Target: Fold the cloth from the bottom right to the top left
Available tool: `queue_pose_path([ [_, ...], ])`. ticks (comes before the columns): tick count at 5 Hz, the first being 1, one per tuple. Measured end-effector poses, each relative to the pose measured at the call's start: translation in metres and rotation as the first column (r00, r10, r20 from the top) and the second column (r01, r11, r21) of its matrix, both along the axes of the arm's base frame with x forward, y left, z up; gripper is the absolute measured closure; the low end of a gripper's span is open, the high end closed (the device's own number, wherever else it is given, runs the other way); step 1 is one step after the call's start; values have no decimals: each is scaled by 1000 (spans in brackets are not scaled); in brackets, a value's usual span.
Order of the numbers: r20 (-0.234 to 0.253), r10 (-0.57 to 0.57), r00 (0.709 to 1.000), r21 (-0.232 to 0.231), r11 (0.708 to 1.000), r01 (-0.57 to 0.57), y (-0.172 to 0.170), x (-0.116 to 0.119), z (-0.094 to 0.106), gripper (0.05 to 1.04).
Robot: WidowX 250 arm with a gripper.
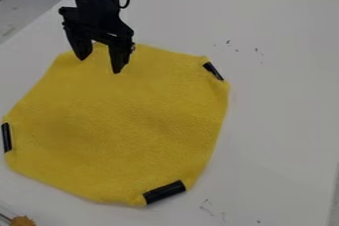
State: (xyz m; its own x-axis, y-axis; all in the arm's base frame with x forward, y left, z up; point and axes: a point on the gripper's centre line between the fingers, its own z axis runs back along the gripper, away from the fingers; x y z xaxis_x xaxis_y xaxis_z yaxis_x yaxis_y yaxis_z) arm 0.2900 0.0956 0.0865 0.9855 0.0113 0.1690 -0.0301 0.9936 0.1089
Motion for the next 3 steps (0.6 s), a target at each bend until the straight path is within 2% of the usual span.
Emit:
queue_pose_path([
  [1,-29,6,1000,-14,1000,-7,-3,-4,-9,83],
  [2,-60,10,998,-48,999,-13,-30,-23,-29,83],
  [3,-38,6,999,-46,999,-8,-58,-42,-31,83],
])
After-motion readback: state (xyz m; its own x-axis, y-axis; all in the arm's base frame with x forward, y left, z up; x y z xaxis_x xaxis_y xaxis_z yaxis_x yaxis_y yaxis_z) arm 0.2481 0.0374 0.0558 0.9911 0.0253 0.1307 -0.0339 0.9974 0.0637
